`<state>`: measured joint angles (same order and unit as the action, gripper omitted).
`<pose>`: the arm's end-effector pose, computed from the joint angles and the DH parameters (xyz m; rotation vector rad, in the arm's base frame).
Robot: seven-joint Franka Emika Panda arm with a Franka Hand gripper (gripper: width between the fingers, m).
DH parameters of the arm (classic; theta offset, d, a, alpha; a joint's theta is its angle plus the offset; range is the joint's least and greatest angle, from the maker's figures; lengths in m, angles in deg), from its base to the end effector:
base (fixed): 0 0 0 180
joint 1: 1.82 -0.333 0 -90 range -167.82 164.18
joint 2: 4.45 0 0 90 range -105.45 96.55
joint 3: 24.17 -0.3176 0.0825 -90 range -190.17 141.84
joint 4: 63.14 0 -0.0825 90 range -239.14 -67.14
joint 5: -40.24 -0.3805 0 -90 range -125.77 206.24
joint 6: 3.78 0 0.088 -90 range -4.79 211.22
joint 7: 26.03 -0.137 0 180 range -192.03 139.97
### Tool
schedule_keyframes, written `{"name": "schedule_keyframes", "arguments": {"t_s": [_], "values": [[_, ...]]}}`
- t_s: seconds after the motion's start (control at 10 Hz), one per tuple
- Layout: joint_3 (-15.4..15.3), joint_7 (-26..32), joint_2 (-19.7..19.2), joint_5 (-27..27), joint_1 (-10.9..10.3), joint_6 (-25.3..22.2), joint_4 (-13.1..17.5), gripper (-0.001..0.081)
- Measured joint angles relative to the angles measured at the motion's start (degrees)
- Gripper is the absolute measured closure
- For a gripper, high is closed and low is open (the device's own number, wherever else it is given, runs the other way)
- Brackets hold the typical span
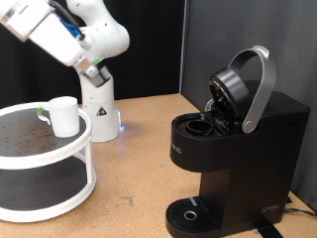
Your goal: Make a cup of coffee with the keurig machine
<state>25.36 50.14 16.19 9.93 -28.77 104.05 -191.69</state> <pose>0.4390 -0.1434 0.4525 -2.2720 -0.9361 -0.6130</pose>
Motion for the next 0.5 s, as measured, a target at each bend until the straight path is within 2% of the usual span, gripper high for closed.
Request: {"name": "schedule_keyframes", "arguments": {"t_s": [0.2,0.5], "values": [[-0.1,-4.9,-1.2,-4.1,-2.3,-4.4,2.3,0.0323],[-2.2,-8.6,-3.2,-5.5,-4.8,-4.5,4.8,0.0323]]}}
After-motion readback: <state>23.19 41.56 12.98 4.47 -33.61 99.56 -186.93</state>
